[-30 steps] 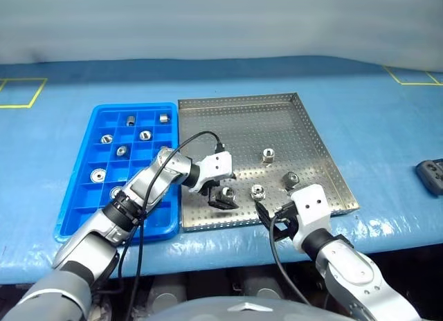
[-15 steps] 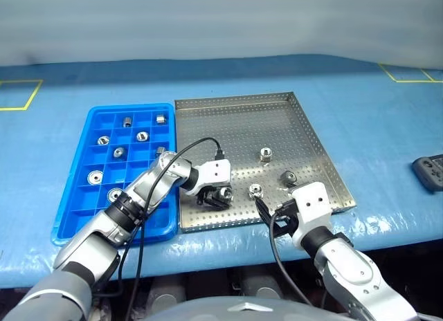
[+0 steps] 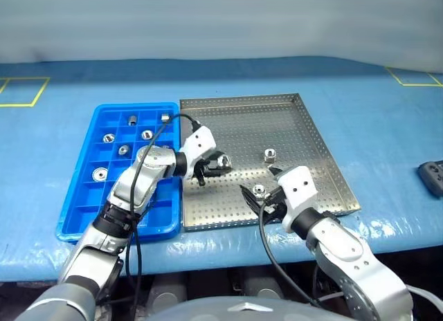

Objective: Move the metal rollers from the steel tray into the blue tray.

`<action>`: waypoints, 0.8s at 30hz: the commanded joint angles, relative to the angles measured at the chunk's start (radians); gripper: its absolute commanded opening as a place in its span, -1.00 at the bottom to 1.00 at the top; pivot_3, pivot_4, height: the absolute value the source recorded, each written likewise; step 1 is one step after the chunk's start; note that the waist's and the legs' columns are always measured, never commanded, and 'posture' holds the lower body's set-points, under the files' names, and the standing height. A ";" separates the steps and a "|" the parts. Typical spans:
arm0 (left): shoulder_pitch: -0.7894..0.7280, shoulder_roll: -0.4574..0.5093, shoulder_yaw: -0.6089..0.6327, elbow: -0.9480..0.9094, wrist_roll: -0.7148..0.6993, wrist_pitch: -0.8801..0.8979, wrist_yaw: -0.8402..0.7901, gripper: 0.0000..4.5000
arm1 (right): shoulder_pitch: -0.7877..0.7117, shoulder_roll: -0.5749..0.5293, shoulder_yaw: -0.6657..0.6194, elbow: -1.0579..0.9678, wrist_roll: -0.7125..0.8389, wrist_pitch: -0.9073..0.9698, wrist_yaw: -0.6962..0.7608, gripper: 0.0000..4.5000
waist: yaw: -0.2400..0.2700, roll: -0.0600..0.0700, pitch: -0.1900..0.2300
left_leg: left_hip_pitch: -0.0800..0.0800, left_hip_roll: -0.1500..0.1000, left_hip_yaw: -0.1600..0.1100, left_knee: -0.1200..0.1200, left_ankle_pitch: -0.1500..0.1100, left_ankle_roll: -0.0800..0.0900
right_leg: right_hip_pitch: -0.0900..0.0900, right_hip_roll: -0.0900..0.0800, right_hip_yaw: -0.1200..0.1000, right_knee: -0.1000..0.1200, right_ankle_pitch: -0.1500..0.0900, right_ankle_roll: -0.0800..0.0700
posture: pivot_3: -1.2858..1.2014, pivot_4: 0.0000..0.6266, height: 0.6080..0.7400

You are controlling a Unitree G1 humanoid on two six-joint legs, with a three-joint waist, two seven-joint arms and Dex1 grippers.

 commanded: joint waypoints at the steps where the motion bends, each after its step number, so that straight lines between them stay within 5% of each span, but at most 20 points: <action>1: 0.054 -0.024 0.140 -0.172 -0.025 0.053 0.152 -0.25 | -0.092 -0.009 0.037 0.038 0.018 -0.028 0.062 1.00 | 0.014 0.000 0.000 | 0.000 0.000 0.000 0.000 0.000 0.000 | 0.000 0.000 0.000 0.000 0.000 0.000 | 0.15 -0.52 1.00; 11: 0.360 -0.019 0.347 -0.551 -0.008 0.167 0.416 -0.25 | -0.376 0.011 0.191 0.290 0.025 -0.148 0.266 1.00 | 0.109 -0.001 0.000 | 0.000 0.000 -0.002 -0.001 0.000 0.000 | 0.000 0.000 -0.002 -0.001 0.000 0.000 | 0.36 -0.52 1.00; 24: 0.609 -0.037 0.428 -0.773 0.002 0.317 0.568 -0.25 | -0.499 0.090 0.302 0.496 0.013 -0.297 0.443 1.00 | 0.299 -0.001 0.001 | -0.001 -0.001 -0.003 -0.001 0.000 0.000 | 0.001 -0.002 -0.007 -0.002 0.000 -0.001 | 0.52 -0.52 1.00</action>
